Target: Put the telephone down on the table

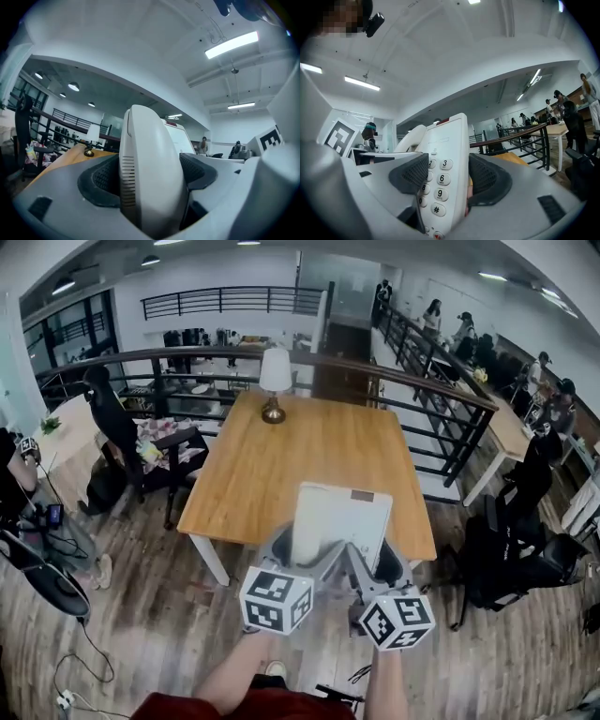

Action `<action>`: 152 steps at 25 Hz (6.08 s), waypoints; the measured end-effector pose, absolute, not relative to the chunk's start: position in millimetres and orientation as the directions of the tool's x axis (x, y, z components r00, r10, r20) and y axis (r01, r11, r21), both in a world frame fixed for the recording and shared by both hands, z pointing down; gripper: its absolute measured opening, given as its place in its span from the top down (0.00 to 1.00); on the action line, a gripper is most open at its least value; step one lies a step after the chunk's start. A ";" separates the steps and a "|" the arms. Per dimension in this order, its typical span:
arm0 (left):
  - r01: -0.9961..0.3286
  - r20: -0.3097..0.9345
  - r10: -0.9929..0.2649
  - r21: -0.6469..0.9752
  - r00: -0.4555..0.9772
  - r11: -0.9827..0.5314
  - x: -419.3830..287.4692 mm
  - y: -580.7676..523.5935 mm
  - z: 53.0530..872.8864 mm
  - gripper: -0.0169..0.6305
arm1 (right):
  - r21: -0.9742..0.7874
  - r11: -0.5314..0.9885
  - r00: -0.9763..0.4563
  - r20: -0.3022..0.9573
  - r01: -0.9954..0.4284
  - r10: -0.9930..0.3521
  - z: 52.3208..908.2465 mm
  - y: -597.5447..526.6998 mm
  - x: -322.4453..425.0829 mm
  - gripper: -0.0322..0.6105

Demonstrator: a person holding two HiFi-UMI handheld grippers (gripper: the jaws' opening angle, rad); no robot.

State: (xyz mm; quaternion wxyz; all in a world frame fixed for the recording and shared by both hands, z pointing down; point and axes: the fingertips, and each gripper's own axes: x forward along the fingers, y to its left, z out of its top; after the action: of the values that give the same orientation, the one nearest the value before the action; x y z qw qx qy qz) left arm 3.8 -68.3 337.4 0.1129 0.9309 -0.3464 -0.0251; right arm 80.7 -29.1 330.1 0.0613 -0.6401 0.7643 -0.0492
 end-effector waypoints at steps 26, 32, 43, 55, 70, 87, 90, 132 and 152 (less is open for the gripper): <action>-0.736 0.098 -0.736 0.221 0.670 -0.640 33.4 -262.8 362.4 0.34 | -0.205 0.285 -0.290 -0.006 -0.936 -0.957 357.7 -233.4 114.9 0.52; -0.745 0.122 -0.740 0.219 0.661 -0.630 80.5 -306.9 361.2 0.34 | -0.223 0.293 -0.301 0.001 -0.930 -0.954 357.1 -278.3 162.2 0.52; -0.788 0.177 -0.770 0.203 0.613 -0.581 140.9 -371.0 376.6 0.34 | -0.276 0.334 -0.351 0.016 -0.901 -0.936 376.2 -346.7 224.2 0.52; -0.816 0.285 -0.766 0.263 0.576 -0.515 120.7 -434.0 438.9 0.34 | -0.329 0.334 -0.393 0.131 -0.883 -0.910 437.0 -413.8 204.8 0.52; -0.830 0.461 -0.694 0.374 0.554 -0.414 74.5 -519.0 558.4 0.34 | -0.394 0.271 -0.414 0.341 -0.878 -0.844 551.2 -502.4 159.1 0.52; -0.818 0.611 -0.547 0.473 0.572 -0.328 69.5 -582.2 686.4 0.34 | -0.417 0.161 -0.385 0.535 -0.895 -0.752 672.9 -566.5 153.5 0.52; -0.821 0.621 -0.541 0.474 0.567 -0.317 70.2 -586.2 696.1 0.34 | -0.419 0.157 -0.386 0.547 -0.894 -0.742 682.8 -570.9 154.2 0.52; -0.882 0.309 -0.826 0.181 0.471 -0.435 78.7 -537.7 506.6 0.34 | -0.298 0.211 -0.274 0.186 -0.931 -0.944 495.1 -515.0 198.3 0.50; -0.867 -0.006 -0.868 0.034 0.497 -0.497 134.2 -467.8 363.6 0.34 | -0.069 0.166 -0.157 -0.116 -0.984 -0.981 353.6 -433.5 248.8 0.50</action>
State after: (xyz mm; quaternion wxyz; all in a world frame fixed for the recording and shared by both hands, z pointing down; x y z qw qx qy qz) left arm 134.2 -467.8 363.6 0.0131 0.8650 -0.5016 -0.0109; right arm 248.8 -433.5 353.6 0.0665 -0.6457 0.7606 0.0112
